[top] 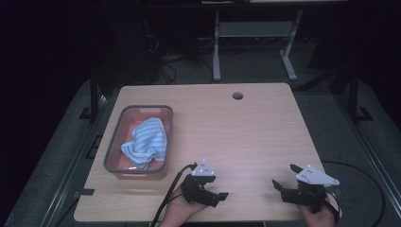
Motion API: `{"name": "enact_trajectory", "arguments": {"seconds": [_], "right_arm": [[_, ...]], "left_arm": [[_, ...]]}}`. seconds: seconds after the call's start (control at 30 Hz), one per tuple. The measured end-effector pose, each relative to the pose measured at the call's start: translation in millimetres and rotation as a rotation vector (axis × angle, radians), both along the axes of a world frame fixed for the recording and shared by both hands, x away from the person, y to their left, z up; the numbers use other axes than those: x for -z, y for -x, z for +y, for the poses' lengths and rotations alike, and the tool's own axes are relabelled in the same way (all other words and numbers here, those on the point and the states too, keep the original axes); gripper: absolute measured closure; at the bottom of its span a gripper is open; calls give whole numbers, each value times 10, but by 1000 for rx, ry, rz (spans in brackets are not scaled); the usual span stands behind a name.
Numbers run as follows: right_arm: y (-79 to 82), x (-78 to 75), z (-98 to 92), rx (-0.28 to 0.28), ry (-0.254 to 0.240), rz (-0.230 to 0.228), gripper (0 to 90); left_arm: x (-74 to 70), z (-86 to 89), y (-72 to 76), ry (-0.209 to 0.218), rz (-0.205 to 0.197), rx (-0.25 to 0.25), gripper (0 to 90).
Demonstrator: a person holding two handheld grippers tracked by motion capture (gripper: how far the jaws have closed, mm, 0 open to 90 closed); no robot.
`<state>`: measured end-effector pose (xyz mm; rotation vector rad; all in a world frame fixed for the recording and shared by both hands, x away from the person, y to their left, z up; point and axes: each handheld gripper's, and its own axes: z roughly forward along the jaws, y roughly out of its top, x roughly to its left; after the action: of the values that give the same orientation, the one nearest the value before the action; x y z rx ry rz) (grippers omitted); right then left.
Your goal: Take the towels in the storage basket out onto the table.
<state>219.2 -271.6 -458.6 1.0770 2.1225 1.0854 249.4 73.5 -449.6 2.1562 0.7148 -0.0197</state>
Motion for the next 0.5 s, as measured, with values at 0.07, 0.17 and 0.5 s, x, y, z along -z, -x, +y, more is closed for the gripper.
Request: {"name": "enact_trajectory", "arguments": {"seconds": [0.07, 0.17, 0.5], "right_arm": [[0, 2, -3, 2, -2, -1, 156], [12, 2, -10, 10, -13, 3, 156], [33, -18, -23, 15, -20, -4, 156]], "left_arm": [[-35, -13, -31, 1, 12, 1, 237], [-90, -28, -75, -2, 35, 8, 227], [-427, -95, -371, -41, 41, -27, 195]]}}
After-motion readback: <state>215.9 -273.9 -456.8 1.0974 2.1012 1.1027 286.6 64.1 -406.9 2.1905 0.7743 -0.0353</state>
